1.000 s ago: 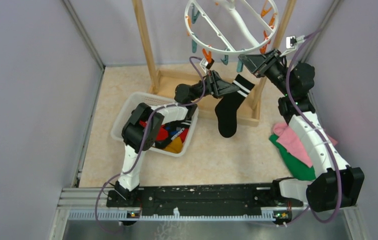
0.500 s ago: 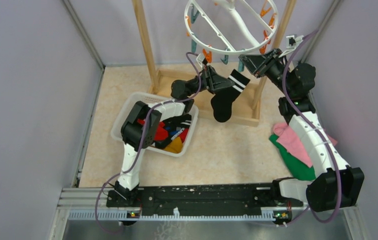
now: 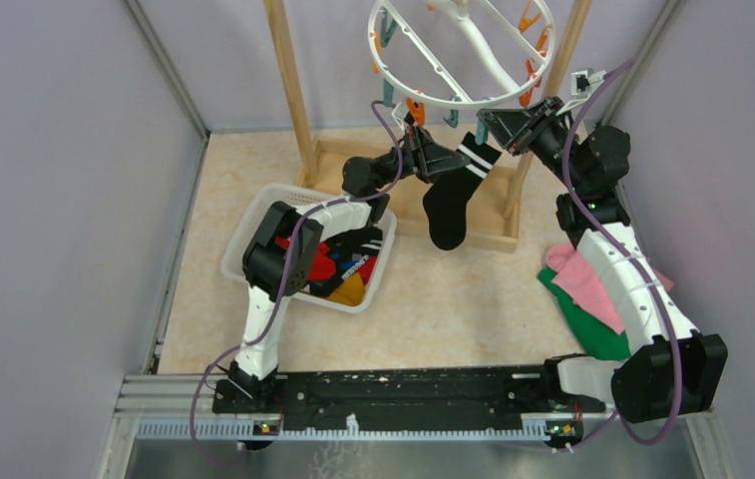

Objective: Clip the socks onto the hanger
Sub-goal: Clamp the sock onto the hanger.

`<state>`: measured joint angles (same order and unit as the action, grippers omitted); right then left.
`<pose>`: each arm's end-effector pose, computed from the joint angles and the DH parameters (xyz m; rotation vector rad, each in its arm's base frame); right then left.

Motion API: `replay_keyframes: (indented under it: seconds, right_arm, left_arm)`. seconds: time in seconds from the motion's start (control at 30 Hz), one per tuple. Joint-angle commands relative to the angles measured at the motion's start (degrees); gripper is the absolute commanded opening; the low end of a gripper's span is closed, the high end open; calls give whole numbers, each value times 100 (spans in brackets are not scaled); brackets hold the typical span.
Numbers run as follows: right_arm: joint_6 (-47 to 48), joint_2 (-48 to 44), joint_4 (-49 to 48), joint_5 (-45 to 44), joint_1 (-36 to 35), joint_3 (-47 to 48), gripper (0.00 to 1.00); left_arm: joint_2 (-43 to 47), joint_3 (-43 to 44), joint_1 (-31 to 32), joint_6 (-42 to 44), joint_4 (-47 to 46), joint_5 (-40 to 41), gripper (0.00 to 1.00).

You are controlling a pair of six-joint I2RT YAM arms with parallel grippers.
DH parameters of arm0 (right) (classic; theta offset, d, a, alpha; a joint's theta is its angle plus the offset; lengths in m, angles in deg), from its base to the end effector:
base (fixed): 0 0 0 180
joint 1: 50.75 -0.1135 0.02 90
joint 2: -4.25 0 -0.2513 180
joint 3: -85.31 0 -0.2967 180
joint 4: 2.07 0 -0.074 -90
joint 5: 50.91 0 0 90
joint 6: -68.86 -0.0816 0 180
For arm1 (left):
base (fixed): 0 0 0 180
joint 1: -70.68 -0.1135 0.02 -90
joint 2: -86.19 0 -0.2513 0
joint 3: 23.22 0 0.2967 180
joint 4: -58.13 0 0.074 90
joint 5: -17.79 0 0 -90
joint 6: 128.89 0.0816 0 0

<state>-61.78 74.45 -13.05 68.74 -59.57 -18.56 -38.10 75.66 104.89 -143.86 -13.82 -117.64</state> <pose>0.3581 0.0964 0.4227 -0.0909 1.3903 1.0560 0.3972 -0.3404 0.2891 0.2699 1.3852 -2.4304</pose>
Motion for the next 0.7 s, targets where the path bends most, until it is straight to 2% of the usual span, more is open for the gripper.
replay_keyframes:
  seconds: [0.0, 0.2, 0.67]
  right_arm:
    - [125, -120, -7, -30, 37, -17, 0]
    - [335, -132, 136, -183, 73, 64, 0]
    - [22, -113, 129, -118, 73, -15, 0]
  left_arm:
    - [12, 229, -9, -110, -1915, 185, 0]
    - [54, 260, -11, -127, -1920, 174, 0]
    - [47, 432, -13, -139, -1915, 365, 0]
